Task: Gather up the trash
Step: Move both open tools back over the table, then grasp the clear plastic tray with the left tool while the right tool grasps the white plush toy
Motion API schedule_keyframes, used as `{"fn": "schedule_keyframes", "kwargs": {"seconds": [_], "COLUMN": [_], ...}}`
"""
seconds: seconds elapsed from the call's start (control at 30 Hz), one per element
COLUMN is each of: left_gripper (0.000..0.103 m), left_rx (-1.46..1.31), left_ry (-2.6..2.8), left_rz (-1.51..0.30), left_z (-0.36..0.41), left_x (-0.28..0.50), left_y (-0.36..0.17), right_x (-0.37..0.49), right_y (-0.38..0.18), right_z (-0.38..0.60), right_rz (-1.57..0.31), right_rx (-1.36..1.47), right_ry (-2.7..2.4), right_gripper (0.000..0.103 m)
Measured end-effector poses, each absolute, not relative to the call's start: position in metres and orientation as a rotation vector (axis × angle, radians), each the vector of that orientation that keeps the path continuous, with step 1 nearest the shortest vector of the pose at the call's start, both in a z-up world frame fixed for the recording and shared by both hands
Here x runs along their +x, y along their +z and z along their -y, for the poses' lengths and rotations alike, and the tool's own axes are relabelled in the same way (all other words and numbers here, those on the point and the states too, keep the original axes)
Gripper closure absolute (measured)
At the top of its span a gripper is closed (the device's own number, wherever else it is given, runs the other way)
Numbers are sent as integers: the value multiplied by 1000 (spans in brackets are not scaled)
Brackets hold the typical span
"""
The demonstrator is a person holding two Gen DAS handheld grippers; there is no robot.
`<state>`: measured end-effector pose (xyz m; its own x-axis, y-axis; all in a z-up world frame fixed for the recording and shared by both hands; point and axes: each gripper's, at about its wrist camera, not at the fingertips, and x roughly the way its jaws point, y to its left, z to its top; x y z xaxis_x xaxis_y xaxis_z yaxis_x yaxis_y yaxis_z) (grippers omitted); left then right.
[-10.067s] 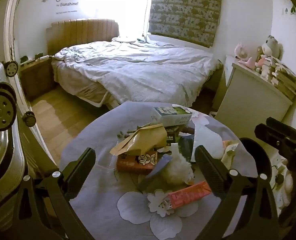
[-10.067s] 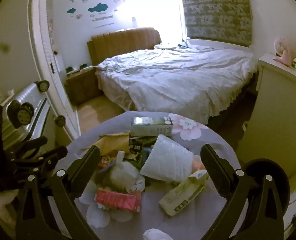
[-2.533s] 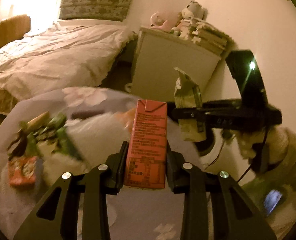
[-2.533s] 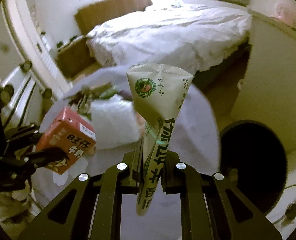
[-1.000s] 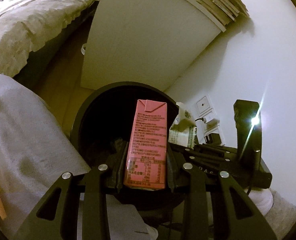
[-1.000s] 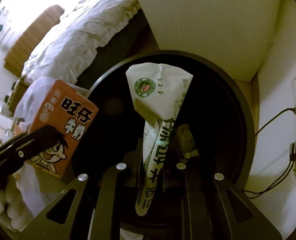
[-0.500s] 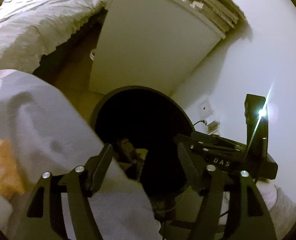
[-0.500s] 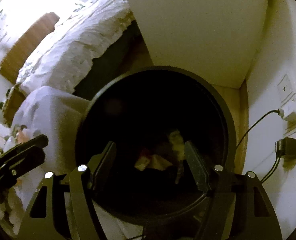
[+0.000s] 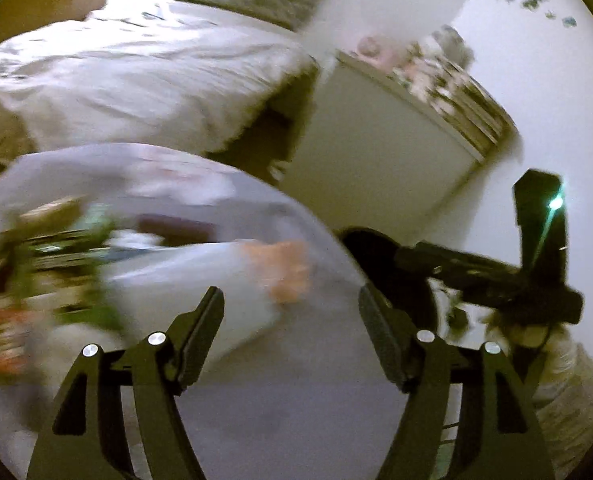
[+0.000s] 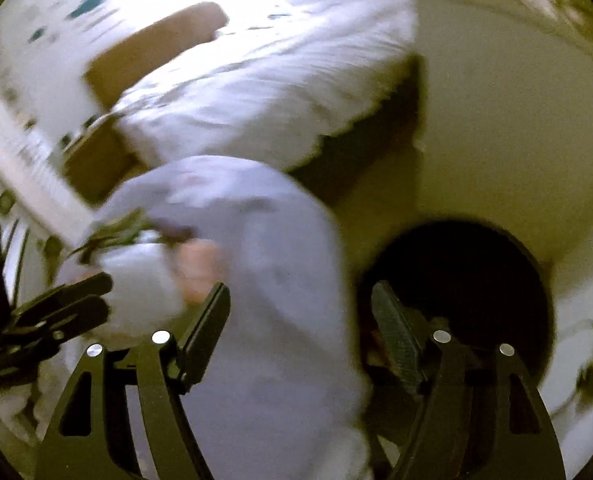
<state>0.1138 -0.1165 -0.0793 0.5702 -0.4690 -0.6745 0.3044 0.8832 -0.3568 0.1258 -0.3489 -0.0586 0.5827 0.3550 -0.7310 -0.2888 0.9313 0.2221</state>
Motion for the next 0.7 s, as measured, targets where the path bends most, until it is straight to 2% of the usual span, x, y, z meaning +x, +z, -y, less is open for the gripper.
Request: {"fn": "schedule_keyframes", "kwargs": {"seconds": [0.33,0.53,0.7], "left_gripper": [33,34,35], "left_rx": [-287,-337,-354], "left_ry": [-108,-16,-7], "left_rz": [-787,-803,-847], "left_z": [-52,-108,-125], "left_x": [66,64,73], "left_y": [-86,-102,-116], "right_x": [112,109,109], "right_y": [-46,-72,-97], "right_z": [177,120,105], "right_rz": [-826,-863,-914], "right_rx": [-157,-243,-282], "right_ry": [665,700,690], "right_gripper": [30,30,30]}}
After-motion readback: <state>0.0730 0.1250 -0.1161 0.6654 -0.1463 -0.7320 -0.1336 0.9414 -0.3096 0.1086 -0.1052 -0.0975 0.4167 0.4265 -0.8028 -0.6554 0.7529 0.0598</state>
